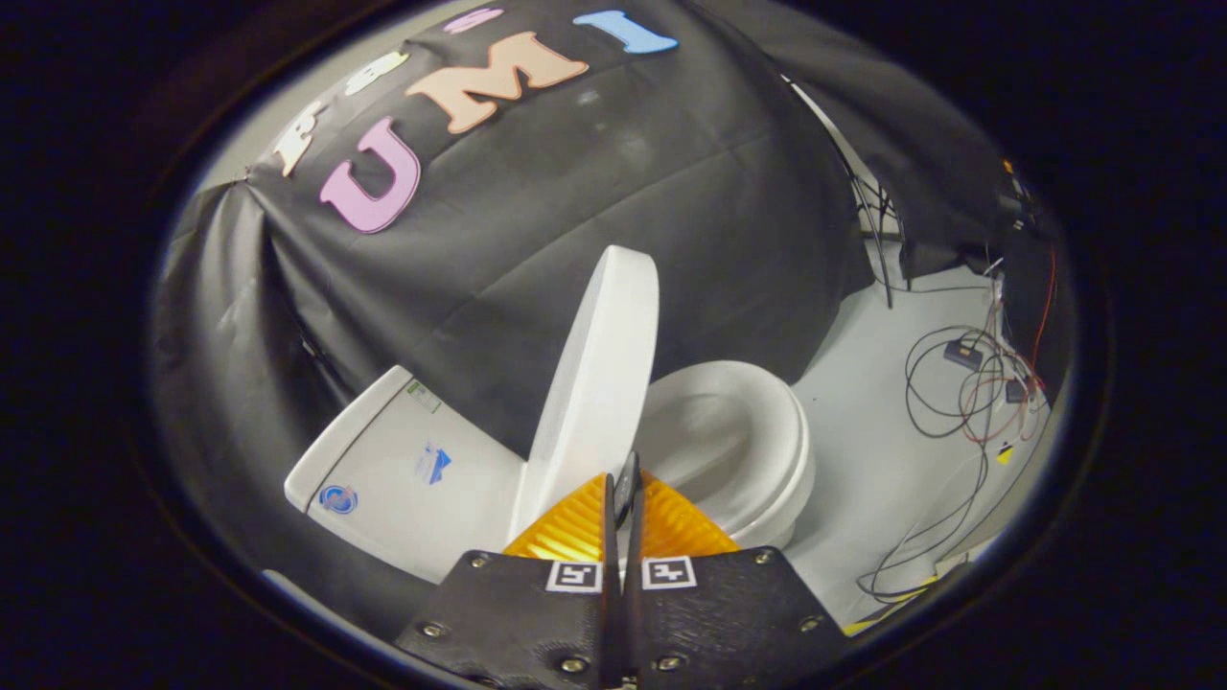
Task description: Open the toilet lid.
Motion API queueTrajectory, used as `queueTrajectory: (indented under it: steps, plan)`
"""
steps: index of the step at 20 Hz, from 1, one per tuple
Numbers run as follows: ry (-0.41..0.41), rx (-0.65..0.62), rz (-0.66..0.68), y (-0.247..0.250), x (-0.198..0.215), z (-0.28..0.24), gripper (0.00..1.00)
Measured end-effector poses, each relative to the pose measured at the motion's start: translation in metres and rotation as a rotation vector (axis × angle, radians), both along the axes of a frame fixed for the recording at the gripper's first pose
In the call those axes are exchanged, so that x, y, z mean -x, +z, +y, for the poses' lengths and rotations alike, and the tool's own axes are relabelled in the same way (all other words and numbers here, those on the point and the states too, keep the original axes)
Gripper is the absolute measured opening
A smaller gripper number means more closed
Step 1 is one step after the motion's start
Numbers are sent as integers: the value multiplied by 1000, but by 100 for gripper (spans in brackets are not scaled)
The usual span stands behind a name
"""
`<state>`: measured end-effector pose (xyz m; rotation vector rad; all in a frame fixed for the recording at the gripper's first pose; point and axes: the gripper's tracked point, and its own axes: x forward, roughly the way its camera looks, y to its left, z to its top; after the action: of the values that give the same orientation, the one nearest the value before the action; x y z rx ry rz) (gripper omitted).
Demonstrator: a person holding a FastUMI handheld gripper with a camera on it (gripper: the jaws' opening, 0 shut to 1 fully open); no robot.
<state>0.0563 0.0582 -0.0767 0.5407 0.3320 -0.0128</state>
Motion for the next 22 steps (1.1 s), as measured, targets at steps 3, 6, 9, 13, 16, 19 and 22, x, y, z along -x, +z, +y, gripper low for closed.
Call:
queueTrajectory:
  steps: [3,6,9,13,16,19,22]
  plan:
    - [5,28,-20,13,-1,12,1]
    - [28,80,-43,25,-1,23,1]
    - [50,134,-67,34,1,34,1]
    - [59,159,-83,42,2,41,1]
    - [59,166,-104,50,2,50,1]
    - [83,213,-140,59,3,62,1]
    - [90,221,-158,66,2,69,1]
